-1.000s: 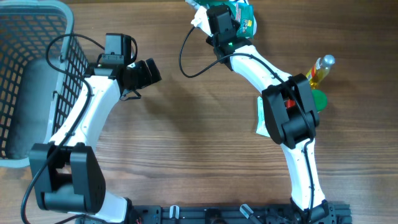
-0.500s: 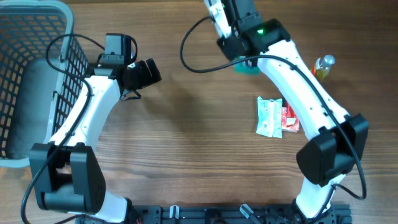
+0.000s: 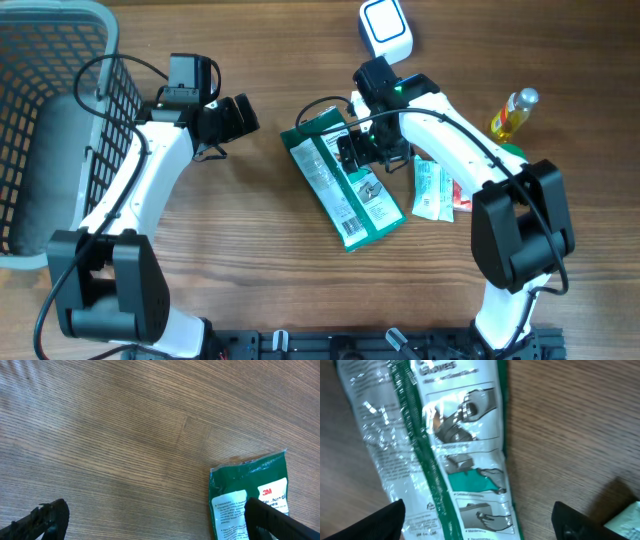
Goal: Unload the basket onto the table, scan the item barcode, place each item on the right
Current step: 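Lower the gloves pack onto the table center and release it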
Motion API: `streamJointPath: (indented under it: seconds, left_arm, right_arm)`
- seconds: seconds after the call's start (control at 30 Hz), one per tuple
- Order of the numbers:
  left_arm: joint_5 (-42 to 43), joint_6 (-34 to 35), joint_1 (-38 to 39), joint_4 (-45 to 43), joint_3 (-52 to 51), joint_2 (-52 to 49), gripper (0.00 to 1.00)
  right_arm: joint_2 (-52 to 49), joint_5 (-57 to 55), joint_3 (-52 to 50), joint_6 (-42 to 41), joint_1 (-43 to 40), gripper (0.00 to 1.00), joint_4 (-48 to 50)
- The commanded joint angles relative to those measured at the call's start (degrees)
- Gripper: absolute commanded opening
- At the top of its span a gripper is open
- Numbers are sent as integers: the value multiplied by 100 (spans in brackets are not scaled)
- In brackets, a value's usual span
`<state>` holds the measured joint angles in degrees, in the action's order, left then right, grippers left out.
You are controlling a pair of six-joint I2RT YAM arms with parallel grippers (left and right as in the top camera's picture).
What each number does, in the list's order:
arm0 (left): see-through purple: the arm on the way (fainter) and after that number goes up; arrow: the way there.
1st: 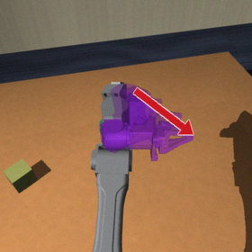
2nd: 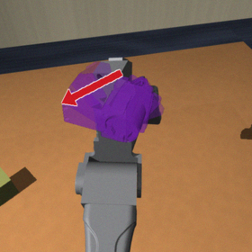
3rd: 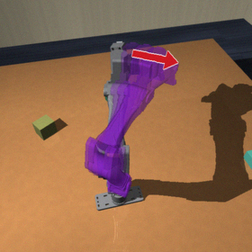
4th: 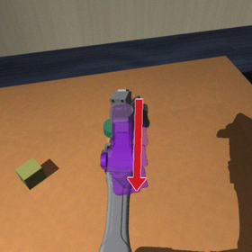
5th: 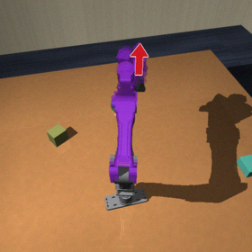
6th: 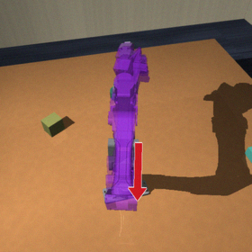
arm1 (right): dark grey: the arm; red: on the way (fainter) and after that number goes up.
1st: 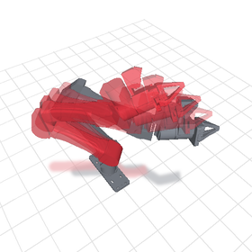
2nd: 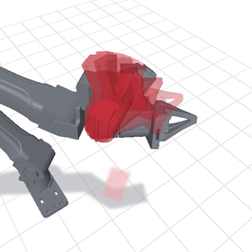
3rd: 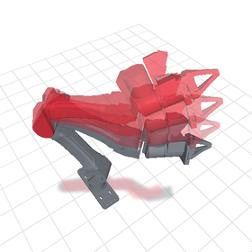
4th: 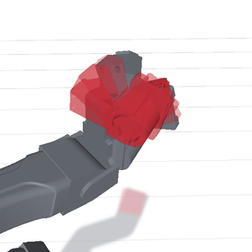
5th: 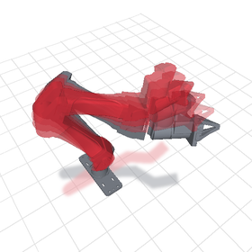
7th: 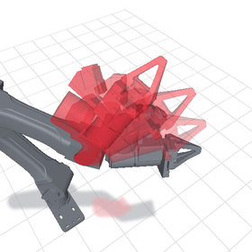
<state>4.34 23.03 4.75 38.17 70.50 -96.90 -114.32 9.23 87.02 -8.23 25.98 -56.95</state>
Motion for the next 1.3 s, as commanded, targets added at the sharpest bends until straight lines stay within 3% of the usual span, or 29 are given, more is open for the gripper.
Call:
streamJointPath:
  seconds: [0.0, 0.2, 0.53, 1.27]
  left_arm:
    - [-15, -28, -11, -17, 33, -17, 100]
    - [-13, -28, -11, -17, 33, -17, 100]
    - [-15, -28, -11, -17, 33, -17, 100]
    - [-13, -28, -11, -17, 33, -17, 100]
  right_arm:
    - [227, -511, 2, -442, -24, 98, 101]
    - [225, -667, -4, -542, -22, 99, 448]
    - [225, -667, -4, -542, -22, 100, 2142]
    - [-72, -667, -13, -542, 66, 100, 2201]
